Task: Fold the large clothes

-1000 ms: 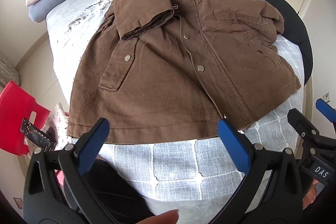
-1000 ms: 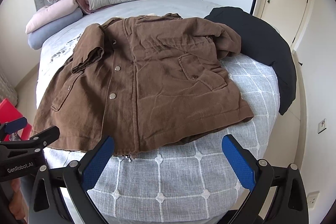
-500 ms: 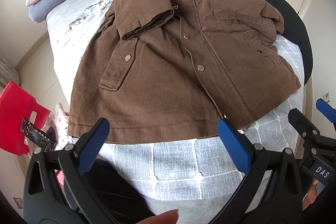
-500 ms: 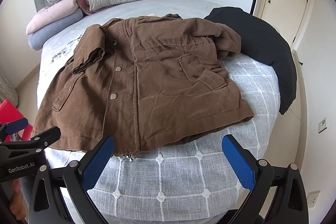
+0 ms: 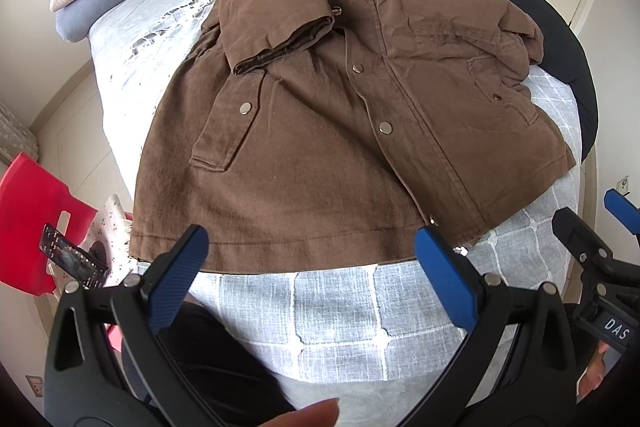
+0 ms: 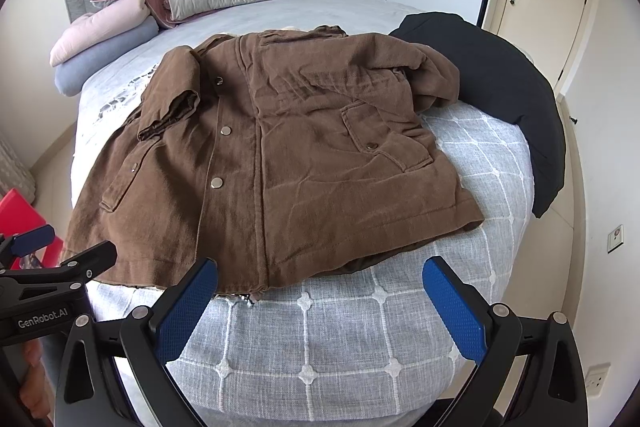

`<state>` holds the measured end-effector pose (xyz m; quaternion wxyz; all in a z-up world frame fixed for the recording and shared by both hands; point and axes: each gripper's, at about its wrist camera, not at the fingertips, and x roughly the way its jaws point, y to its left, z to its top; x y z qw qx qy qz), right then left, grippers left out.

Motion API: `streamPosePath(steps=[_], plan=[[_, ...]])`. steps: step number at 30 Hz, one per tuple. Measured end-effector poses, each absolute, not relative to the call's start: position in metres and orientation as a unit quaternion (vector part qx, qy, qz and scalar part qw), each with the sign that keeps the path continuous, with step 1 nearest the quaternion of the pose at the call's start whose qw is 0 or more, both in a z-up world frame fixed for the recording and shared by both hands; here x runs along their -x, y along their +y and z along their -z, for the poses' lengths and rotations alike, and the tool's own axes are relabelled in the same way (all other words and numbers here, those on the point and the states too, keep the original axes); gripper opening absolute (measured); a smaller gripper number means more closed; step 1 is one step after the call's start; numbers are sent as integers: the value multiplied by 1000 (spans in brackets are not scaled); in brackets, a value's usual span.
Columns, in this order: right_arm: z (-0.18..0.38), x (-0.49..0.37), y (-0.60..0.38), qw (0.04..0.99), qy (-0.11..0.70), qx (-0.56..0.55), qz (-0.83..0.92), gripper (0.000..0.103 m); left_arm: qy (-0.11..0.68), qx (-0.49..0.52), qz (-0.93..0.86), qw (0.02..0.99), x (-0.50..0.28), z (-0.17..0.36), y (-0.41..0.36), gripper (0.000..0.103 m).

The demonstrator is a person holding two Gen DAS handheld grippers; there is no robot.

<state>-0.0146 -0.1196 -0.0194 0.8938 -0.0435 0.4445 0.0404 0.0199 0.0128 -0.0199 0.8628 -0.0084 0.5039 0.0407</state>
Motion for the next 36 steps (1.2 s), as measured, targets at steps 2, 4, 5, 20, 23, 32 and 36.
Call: streamPosePath(steps=[2, 4, 5, 20, 23, 32, 36], plan=[[20, 15, -119, 894, 444, 43, -41, 103, 505, 9, -41, 862, -20, 21, 14, 103], [20, 15, -120, 894, 444, 44, -42, 103, 507, 9, -41, 861, -20, 22, 14, 103], [20, 15, -120, 894, 444, 43, -42, 103, 508, 9, -42, 861, -21, 23, 15, 103], [26, 7, -125, 892, 448, 44, -44, 103, 515, 10, -53, 856, -32, 30, 25, 103], [28, 3, -127, 893, 442, 47, -62, 103, 510, 8, -45, 859, -37, 28, 30, 103], [49, -45, -178, 875, 476, 33, -81, 103, 527, -14, -50, 848, -89, 47, 90, 103], [59, -80, -213, 859, 504, -6, -87, 103, 562, 3, -45, 826, -123, 70, 127, 103]])
